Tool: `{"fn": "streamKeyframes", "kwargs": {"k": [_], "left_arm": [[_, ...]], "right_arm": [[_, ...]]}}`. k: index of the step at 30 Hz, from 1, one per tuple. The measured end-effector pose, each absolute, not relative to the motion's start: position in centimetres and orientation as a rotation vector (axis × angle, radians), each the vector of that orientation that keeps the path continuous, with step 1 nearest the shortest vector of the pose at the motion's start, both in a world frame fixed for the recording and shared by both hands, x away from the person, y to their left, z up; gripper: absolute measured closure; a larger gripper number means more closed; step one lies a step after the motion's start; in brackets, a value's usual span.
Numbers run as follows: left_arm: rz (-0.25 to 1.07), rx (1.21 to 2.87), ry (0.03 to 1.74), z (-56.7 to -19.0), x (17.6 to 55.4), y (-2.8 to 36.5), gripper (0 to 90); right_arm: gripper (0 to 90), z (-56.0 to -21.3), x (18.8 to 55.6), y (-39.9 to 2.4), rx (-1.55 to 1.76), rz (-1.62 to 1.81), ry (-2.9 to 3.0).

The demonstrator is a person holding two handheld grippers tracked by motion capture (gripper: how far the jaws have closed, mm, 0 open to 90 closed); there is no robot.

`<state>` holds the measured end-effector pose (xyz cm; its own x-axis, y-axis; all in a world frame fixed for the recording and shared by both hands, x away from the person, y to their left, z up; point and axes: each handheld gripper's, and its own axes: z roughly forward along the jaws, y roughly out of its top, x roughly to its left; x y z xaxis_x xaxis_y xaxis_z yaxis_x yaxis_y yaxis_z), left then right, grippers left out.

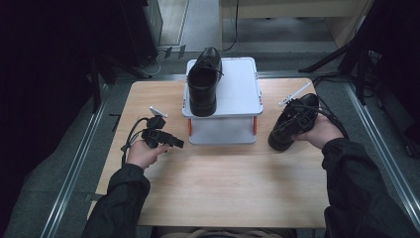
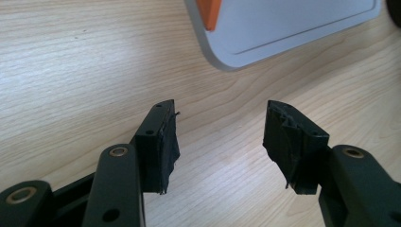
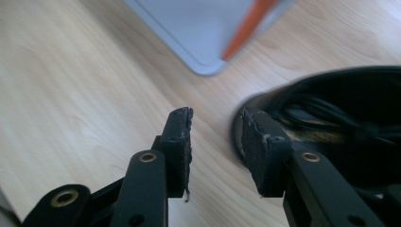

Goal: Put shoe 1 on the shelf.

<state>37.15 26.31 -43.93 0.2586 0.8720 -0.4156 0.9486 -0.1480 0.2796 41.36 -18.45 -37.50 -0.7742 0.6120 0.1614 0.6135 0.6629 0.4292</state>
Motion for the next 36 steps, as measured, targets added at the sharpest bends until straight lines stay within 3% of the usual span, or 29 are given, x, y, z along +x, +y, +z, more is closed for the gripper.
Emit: {"fn": "streamKeyframes", "kwargs": {"k": [16, 27, 36], "left_arm": [[-0.201, 2.090, 1.649, -44.5, 37.3, 26.7, 44.5], [-0.216, 2.088, 1.651, -44.6, 37.4, 26.8, 43.9], [-0.221, 2.072, 1.651, -44.4, 37.4, 27.2, 43.9]], "right_arm": [[71.7, -39.6, 46.1, -17.7, -1.141, -0.426, -2.787], [80.0, -40.1, 46.7, -17.2, -1.222, -0.378, -2.683], [80.4, -38.9, 45.5, -19.4, -1.110, -0.357, -2.741]]}}
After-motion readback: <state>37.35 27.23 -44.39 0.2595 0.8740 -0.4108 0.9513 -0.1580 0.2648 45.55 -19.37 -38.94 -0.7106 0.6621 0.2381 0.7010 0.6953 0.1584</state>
